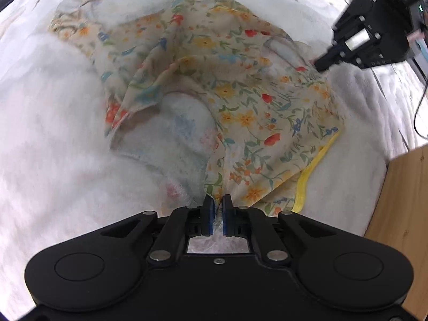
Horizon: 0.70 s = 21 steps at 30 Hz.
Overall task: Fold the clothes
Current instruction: 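Open the left tool to release the fold while the right tool keeps holding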
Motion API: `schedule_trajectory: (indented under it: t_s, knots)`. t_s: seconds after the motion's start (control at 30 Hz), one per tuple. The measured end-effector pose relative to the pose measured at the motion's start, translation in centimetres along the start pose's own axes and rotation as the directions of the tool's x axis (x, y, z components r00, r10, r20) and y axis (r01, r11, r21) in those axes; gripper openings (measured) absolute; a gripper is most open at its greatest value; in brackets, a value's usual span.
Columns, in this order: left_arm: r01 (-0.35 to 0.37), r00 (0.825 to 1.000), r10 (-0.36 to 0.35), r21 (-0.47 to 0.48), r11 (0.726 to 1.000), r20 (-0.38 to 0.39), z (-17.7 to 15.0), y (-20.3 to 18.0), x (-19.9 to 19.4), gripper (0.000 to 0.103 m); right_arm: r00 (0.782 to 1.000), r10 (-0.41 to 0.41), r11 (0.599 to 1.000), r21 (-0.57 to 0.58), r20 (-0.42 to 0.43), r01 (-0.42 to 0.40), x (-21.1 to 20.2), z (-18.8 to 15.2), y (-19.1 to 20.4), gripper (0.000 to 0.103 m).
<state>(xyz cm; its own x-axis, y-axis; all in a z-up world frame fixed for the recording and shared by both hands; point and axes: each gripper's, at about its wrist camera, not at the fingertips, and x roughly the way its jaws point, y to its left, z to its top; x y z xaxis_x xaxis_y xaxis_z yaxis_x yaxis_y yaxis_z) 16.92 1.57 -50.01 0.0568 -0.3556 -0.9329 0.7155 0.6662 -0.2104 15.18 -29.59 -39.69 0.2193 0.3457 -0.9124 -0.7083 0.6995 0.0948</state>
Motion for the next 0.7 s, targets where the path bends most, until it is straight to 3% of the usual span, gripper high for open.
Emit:
schedule_trajectory:
  t_s: [0.1, 0.13, 0.17, 0.2, 0.23, 0.3, 0.33, 0.37, 0.4, 0.47, 0.5, 0.53, 0.57, 0.6, 0.7]
  knots:
    - [0.047, 0.999, -0.048, 0.038, 0.998, 0.008, 1.1, -0.1, -1.4, 0.013, 0.999, -0.02, 1.0, -0.017, 0.042, 0.02, -0.7, 0.7, 0.0, 0.008]
    - [0.045, 0.999, -0.046, 0.058, 0.997, 0.021, 1.4, -0.1, -1.9, 0.023, 0.997, -0.038, 0.998, -0.046, 0.067, 0.041, -1.0, 1.2, 0.2, 0.012]
    - [0.024, 0.998, -0.029, 0.095, 0.995, 0.051, 2.0, 0.0, -2.8, 0.042, 0.994, -0.062, 0.994, -0.084, 0.093, 0.07, -1.3, 1.7, 0.4, 0.021]
    - [-0.015, 0.996, 0.004, 0.127, 0.992, 0.085, 2.6, 0.1, -3.6, 0.053, 0.988, -0.1, 0.982, -0.146, 0.121, 0.117, -1.3, 2.3, 0.9, 0.022]
    - [-0.06, 0.993, 0.042, 0.16, 0.985, 0.11, 2.8, 0.1, -3.8, 0.071, 0.983, -0.123, 0.971, -0.188, 0.137, 0.147, -1.2, 2.6, 1.2, 0.022]
    - [-0.254, 0.96, 0.198, 0.315, 0.915, 0.199, 3.5, -0.7, -3.6, 0.074, 0.968, -0.182, 0.925, -0.303, 0.175, 0.229, -0.2, 3.6, 2.0, 0.022]
    - [-0.303, 0.948, 0.236, 0.378, 0.875, 0.213, 3.5, -1.1, -3.0, 0.074, 0.963, -0.201, 0.908, -0.333, 0.181, 0.253, 0.3, 3.9, 2.0, 0.022]
    - [-0.364, 0.93, 0.285, 0.477, 0.8, 0.232, 3.5, -1.8, -1.8, 0.074, 0.953, -0.232, 0.872, -0.394, 0.193, 0.292, 1.4, 4.2, 2.3, 0.022]
    - [-0.393, 0.919, 0.308, 0.548, 0.738, 0.244, 3.5, -2.3, -0.7, 0.074, 0.944, -0.258, 0.833, -0.448, 0.204, 0.324, 2.3, 4.3, 2.6, 0.022]
    - [-0.413, 0.911, 0.314, 0.618, 0.669, 0.268, 3.5, -3.0, 0.8, 0.074, 0.94, -0.279, 0.773, -0.535, 0.196, 0.341, 3.6, 4.2, 2.9, 0.021]
    - [-0.432, 0.902, 0.326, 0.628, 0.647, 0.285, 3.7, -3.2, 1.4, 0.073, 0.939, -0.285, 0.745, -0.572, 0.19, 0.342, 4.2, 4.2, 3.0, 0.02]
    - [-0.447, 0.894, 0.34, 0.626, 0.639, 0.291, 3.8, -3.1, 1.7, 0.073, 0.94, -0.284, 0.748, -0.57, 0.19, 0.341, 4.4, 4.2, 2.9, 0.018]
    - [-0.468, 0.883, 0.362, 0.613, 0.636, 0.299, 4.1, -2.9, 2.0, 0.073, 0.94, -0.283, 0.752, -0.564, 0.19, 0.341, 4.6, 4.4, 2.7, 0.009]
    - [-0.486, 0.873, 0.377, 0.593, 0.642, 0.308, 4.4, -2.6, 2.2, 0.073, 0.939, -0.286, 0.762, -0.549, 0.191, 0.344, 4.6, 4.5, 2.5, 0.006]
    - [-0.523, 0.851, 0.425, 0.567, 0.637, 0.308, 4.7, -1.9, 3.0, 0.073, 0.926, -0.315, 0.784, -0.493, 0.207, 0.377, 4.2, 4.8, 1.7, 0.006]
